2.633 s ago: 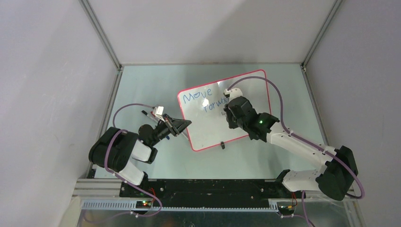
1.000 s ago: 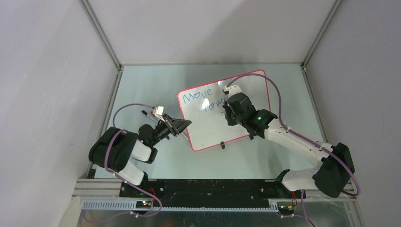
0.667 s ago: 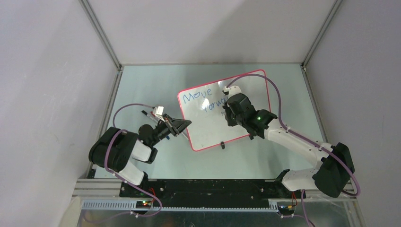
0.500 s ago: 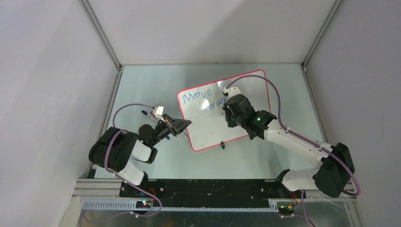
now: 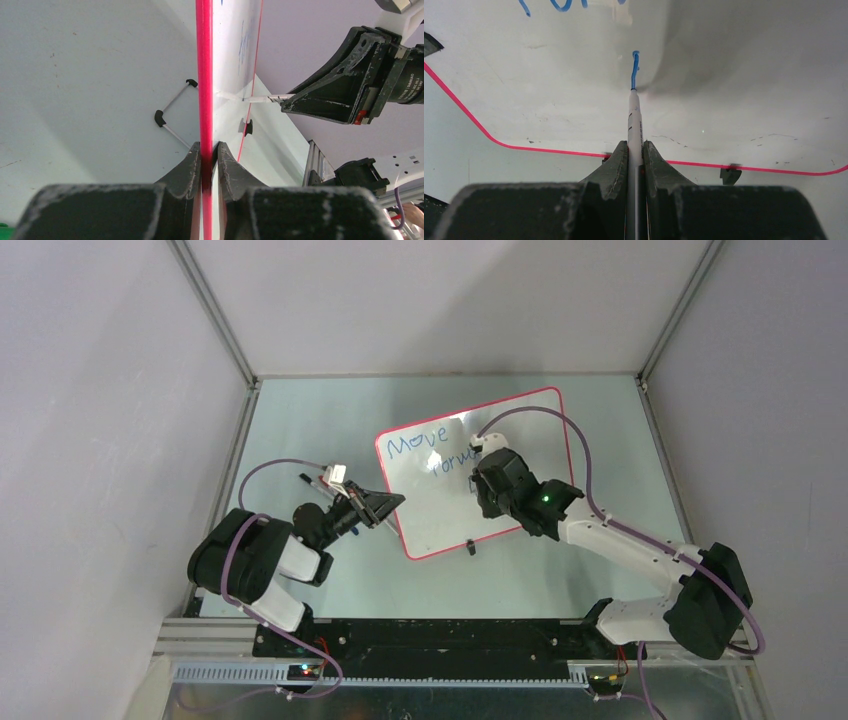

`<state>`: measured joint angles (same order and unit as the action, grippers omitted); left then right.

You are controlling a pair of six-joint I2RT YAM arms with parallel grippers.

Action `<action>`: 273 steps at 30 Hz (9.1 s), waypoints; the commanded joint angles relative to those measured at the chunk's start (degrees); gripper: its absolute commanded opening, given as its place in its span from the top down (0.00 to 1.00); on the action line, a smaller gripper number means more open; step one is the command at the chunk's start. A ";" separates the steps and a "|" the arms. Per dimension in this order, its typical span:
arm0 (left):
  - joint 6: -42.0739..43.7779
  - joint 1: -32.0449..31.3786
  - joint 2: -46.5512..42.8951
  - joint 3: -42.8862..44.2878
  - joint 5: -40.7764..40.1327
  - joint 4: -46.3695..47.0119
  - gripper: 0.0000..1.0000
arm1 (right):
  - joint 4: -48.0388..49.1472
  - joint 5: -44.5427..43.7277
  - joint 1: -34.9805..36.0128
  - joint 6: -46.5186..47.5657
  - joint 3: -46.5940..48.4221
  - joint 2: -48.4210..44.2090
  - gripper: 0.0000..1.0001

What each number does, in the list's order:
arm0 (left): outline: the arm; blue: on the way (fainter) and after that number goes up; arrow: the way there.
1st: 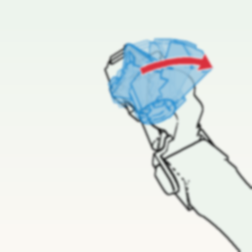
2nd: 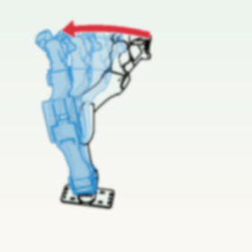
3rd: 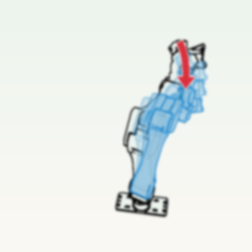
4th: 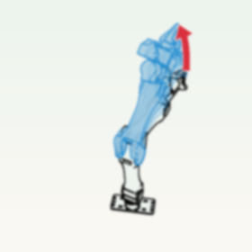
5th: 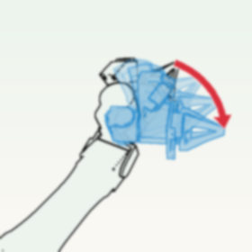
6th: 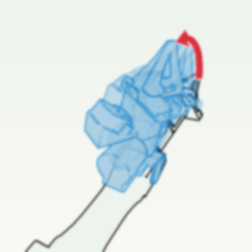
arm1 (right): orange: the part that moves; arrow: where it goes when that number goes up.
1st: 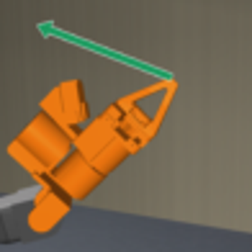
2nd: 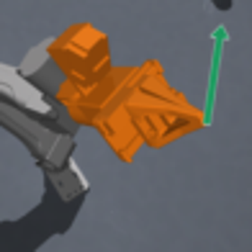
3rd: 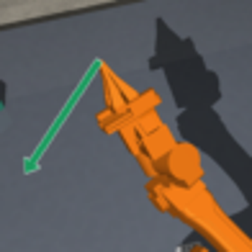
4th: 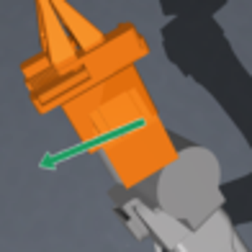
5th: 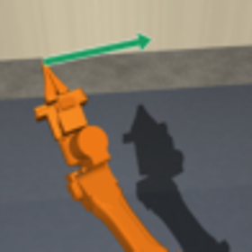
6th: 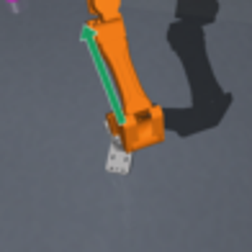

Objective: Write a sentence on the whiteboard

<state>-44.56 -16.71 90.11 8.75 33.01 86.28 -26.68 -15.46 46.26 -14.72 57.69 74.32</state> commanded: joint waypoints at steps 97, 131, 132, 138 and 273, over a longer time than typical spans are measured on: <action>3.33 -0.72 -0.96 0.58 -1.00 1.45 1.00 | -2.98 -1.47 -0.62 0.78 1.05 0.95 1.00; 3.27 -0.72 -0.89 0.66 -1.03 1.43 1.00 | -2.65 -1.17 -1.97 1.51 2.33 -5.45 1.00; 3.25 -0.71 -0.89 0.66 -0.98 1.43 1.00 | -2.50 -1.38 -2.10 1.44 2.29 -5.36 1.00; 3.25 -0.69 -0.74 0.65 -0.96 1.43 1.00 | 0.11 -2.60 -2.95 0.63 0.22 -6.51 1.00; 3.33 -0.74 -0.80 0.69 -0.86 1.48 1.00 | 0.35 -0.01 -5.64 1.68 3.17 -0.90 1.00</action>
<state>-44.53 -16.78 90.00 8.75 32.97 86.30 -29.08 -14.98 40.99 -13.43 58.04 72.93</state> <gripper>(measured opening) 0.153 0.158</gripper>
